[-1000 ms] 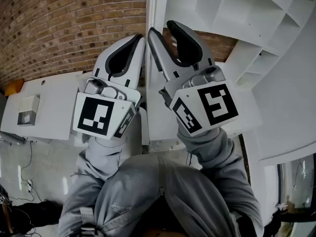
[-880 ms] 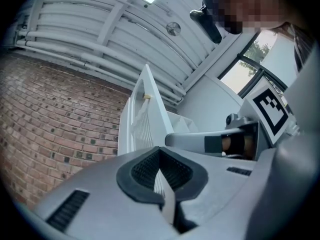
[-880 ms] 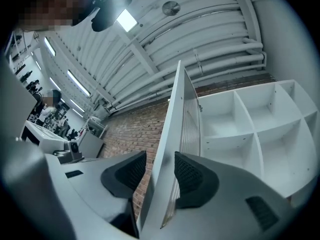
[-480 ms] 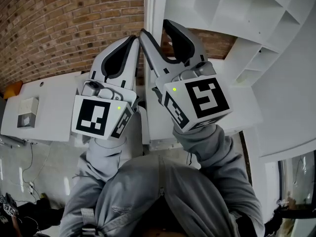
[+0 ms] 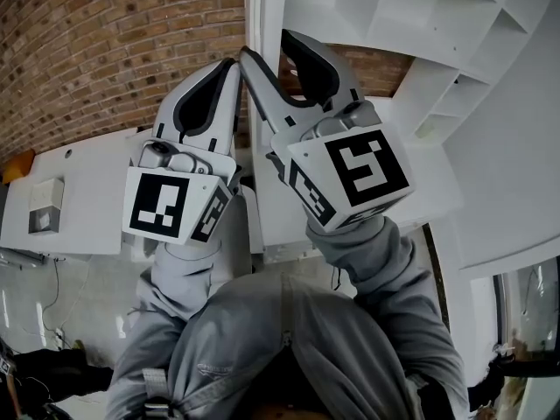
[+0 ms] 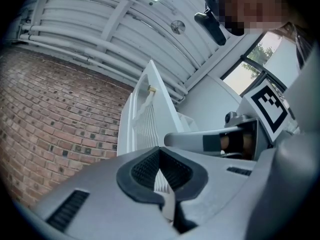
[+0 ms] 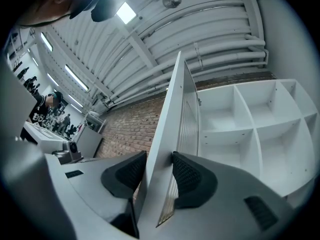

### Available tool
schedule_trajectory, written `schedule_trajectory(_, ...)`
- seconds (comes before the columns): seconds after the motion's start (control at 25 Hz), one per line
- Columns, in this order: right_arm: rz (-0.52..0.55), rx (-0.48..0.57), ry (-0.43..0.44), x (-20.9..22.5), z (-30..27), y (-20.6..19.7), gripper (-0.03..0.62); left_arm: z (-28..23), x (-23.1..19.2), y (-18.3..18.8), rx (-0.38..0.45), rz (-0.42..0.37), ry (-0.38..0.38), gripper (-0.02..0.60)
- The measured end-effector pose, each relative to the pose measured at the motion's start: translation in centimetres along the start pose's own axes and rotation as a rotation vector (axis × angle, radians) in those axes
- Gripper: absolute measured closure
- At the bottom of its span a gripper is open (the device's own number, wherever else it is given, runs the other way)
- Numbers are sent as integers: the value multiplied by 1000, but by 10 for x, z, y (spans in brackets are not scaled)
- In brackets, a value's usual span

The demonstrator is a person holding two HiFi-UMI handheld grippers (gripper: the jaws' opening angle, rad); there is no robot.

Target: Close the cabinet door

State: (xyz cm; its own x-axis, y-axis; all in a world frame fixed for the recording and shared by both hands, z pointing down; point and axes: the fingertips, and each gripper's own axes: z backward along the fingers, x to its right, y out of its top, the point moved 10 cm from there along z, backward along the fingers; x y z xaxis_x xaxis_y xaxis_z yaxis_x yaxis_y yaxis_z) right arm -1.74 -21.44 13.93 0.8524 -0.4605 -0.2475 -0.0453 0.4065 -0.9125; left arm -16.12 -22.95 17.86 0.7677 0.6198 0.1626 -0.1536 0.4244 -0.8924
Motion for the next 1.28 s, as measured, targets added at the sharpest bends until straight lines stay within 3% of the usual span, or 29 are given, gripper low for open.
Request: schedule_trajectory(1.28,-82,-119,-91,97,51,-5,497,-60,43,-30,-22,82,-261,578)
